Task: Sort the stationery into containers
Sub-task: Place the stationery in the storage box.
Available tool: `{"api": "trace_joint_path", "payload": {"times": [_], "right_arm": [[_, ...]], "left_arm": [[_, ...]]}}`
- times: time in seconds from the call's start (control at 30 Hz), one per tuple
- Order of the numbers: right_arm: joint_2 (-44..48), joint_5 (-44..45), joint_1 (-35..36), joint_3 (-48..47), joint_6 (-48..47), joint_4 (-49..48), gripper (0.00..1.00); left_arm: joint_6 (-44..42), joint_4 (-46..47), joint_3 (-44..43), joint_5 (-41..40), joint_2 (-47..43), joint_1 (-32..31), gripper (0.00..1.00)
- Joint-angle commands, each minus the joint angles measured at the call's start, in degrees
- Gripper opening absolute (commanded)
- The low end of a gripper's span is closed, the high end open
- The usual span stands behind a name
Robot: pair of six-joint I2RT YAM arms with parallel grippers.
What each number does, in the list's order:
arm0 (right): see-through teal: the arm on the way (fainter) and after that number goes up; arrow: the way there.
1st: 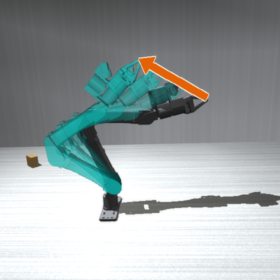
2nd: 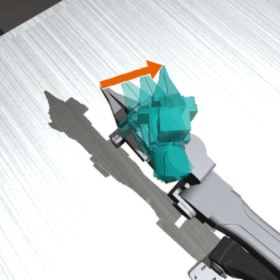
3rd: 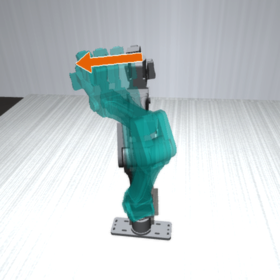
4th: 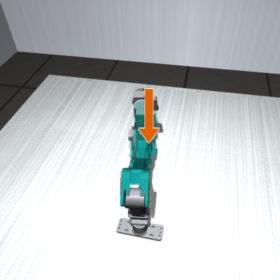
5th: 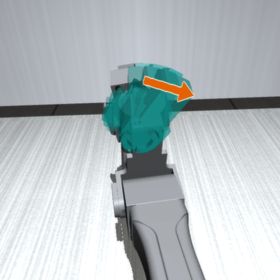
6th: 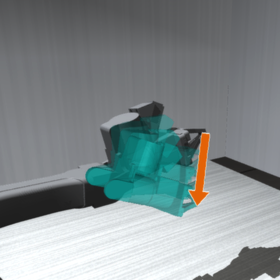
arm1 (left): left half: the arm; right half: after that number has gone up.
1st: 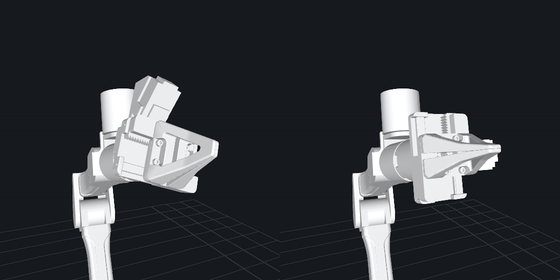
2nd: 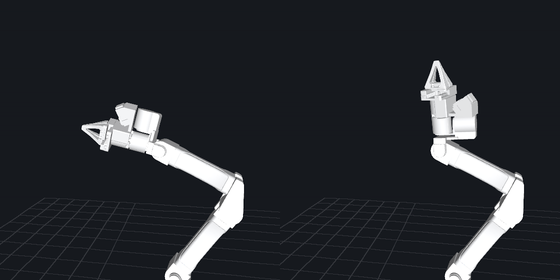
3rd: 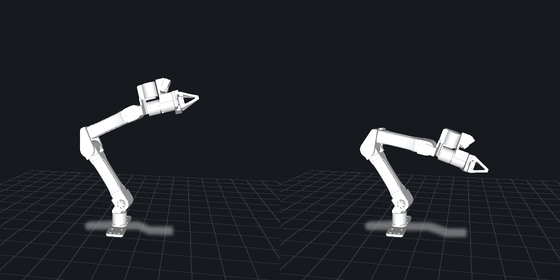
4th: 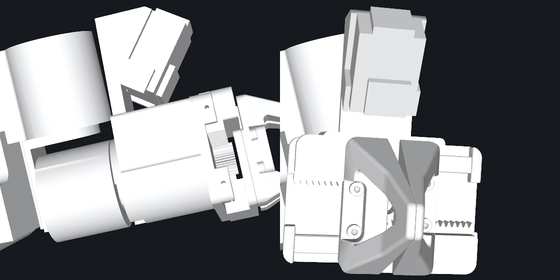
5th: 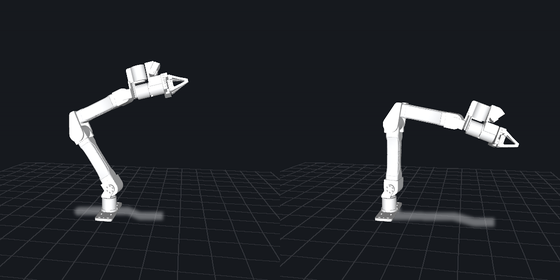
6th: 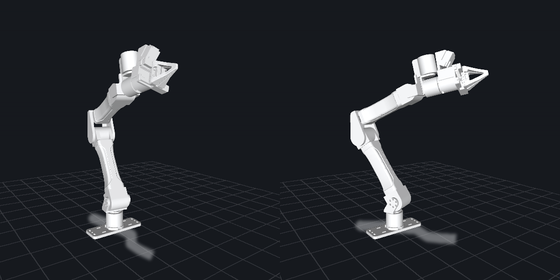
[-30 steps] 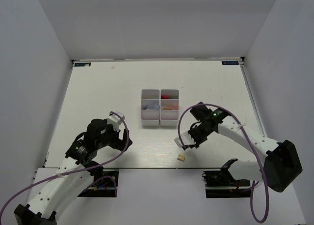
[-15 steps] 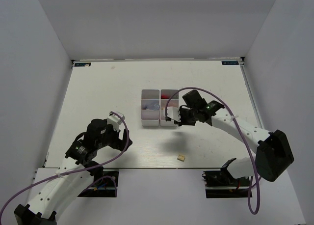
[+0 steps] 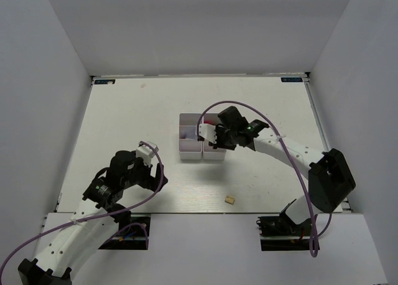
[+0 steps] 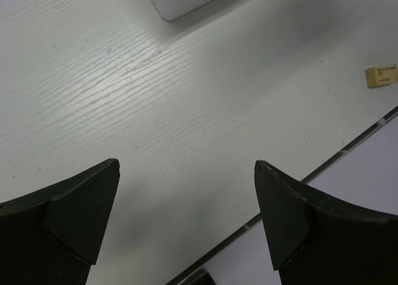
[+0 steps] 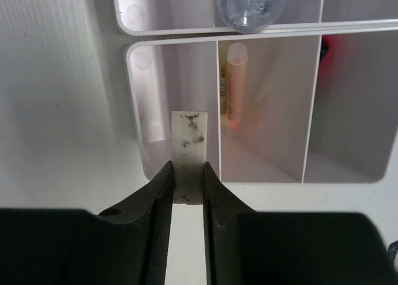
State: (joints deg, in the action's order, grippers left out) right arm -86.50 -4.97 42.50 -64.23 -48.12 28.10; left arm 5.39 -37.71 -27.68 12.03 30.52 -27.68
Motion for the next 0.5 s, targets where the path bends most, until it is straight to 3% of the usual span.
{"api": "trace_joint_path", "payload": {"times": [0.0, 0.07, 0.23, 0.4, 0.47], "right_arm": [[-0.6, 1.2, 1.0, -2.9, 0.9, -1.1, 0.06], [-1.1, 1.5, 1.4, -3.0, 0.7, -1.1, 0.10], [-1.3, 2.2, 1.9, -2.9, 0.2, -0.9, 0.57], [1.4, 1.8, 2.1, -2.7, 1.8, -0.8, 0.59], [2.9, 0.7, 2.0, -2.7, 3.3, -0.2, 0.46]], "left_arm": [[-0.4, 0.2, -0.5, 0.8, -0.4, 0.3, 0.99], [-0.4, 0.0, -0.5, 0.8, -0.4, 0.2, 0.99], [-0.3, 0.3, -0.5, 0.5, -0.4, 0.2, 0.99], [0.1, 1.1, 0.0, 0.5, -1.1, 0.3, 0.98], [0.1, 1.0, -0.1, 0.6, -0.7, 0.3, 0.91]]}}
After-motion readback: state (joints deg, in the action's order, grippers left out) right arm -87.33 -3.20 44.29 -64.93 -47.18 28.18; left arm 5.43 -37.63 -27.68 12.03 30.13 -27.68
